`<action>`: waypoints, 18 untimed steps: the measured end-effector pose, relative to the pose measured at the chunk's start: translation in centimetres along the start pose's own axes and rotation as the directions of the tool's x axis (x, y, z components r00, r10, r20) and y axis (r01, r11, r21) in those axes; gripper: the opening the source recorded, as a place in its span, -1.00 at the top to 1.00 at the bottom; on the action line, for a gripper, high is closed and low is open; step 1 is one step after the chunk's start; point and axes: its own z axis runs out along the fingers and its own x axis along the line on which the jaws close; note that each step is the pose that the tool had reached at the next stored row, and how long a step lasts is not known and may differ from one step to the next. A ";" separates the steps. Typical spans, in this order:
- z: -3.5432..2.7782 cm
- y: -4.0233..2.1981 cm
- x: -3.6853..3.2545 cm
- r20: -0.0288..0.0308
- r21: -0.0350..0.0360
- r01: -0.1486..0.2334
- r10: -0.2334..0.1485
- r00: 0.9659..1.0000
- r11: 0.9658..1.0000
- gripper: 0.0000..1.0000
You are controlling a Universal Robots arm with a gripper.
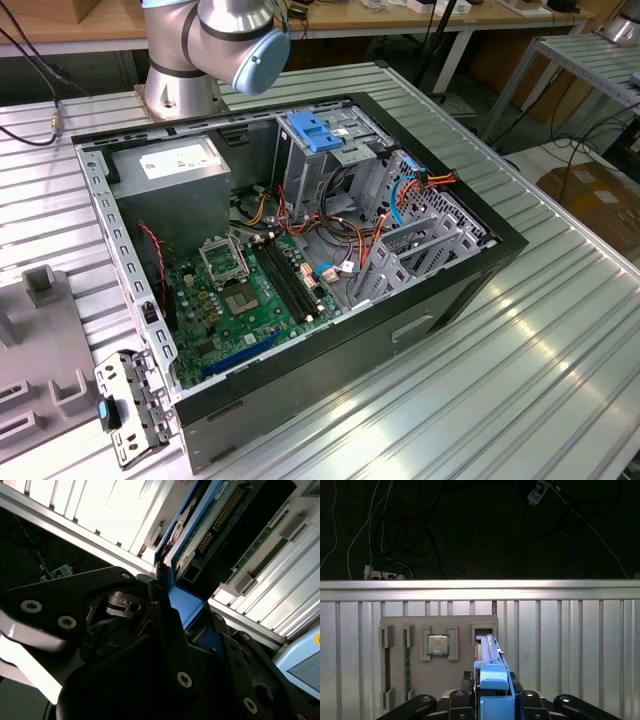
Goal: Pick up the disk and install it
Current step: 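Pick up the disk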
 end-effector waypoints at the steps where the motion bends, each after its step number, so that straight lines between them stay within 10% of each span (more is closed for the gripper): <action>1: -0.03 0.00 0.00 0.000 0.000 0.000 0.000 1.000 1.000 0.25; 18: -0.67 0.00 -0.01 0.000 0.000 0.000 0.000 1.000 1.000 0.25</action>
